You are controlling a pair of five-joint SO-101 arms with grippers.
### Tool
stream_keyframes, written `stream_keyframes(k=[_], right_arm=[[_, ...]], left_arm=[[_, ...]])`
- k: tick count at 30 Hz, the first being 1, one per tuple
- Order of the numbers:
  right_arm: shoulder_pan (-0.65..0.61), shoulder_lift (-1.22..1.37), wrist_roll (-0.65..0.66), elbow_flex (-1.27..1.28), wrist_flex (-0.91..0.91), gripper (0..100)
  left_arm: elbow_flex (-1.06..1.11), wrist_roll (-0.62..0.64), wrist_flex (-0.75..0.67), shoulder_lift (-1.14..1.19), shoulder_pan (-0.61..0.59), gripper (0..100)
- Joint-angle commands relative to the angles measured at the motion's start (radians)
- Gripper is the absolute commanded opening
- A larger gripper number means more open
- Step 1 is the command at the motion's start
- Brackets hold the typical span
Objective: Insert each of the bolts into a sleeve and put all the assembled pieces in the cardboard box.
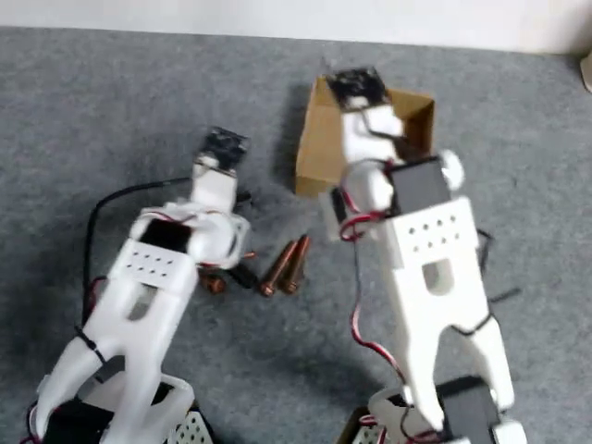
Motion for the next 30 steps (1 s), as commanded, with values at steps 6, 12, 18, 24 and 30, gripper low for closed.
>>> stream_keyframes(k=[6,12,18,24,30], right_arm=[[0.234,-0.28,0.106,0.386,-0.205,20.0],[0.245,-0.46,0.123,0.697,-0.357,20.0],[0.213,-0.553,0.127,0.9,-0.538,20.0],[-0.047,-0.555,0.285,1.024,-0.684,20.0],[-0.237,-0.553,0.443,1.033,-0.789,19.9]], left_arm=[[-0.079,-0.006,0.138,-0.001,0.148,22],[-0.128,-0.006,0.218,-0.001,0.142,22],[-0.173,0.054,0.249,-0.001,-0.028,22],[-0.168,0.184,0.164,-0.001,-0.246,22],[-0.168,0.224,0.126,-0.001,-0.346,22]])
